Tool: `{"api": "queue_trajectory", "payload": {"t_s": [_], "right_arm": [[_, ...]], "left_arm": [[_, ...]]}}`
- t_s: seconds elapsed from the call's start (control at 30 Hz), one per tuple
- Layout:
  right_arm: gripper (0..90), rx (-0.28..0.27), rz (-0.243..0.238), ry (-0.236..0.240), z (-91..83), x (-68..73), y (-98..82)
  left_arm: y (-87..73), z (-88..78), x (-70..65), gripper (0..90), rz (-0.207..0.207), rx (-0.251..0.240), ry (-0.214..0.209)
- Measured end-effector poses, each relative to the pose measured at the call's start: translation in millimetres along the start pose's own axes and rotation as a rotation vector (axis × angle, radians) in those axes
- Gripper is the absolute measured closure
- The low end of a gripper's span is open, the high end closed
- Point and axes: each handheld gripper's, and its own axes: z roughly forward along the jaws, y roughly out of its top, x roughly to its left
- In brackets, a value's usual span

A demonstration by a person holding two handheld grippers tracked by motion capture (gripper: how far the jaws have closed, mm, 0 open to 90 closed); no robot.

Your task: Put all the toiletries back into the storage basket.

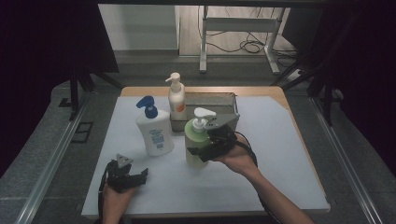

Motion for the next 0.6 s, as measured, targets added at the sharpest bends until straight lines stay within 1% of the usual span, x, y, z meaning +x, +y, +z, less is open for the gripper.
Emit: {"api": "queue_trajectory", "payload": {"t_s": [0.2, 0.6], "right_arm": [[11.9, -0.005, 0.015, -0.019, -0.9, -8.7, 7.2], [11.9, -0.012, 0.021, -0.068, -2.1, -23.7, 25.1]], "left_arm": [[0.0, 0.0, 0.0, 13.3, 0.0, 0.0, 0.0], [0.0, 0.1, 0.1, 13.3, -0.001, -0.001, -0.001]]}}
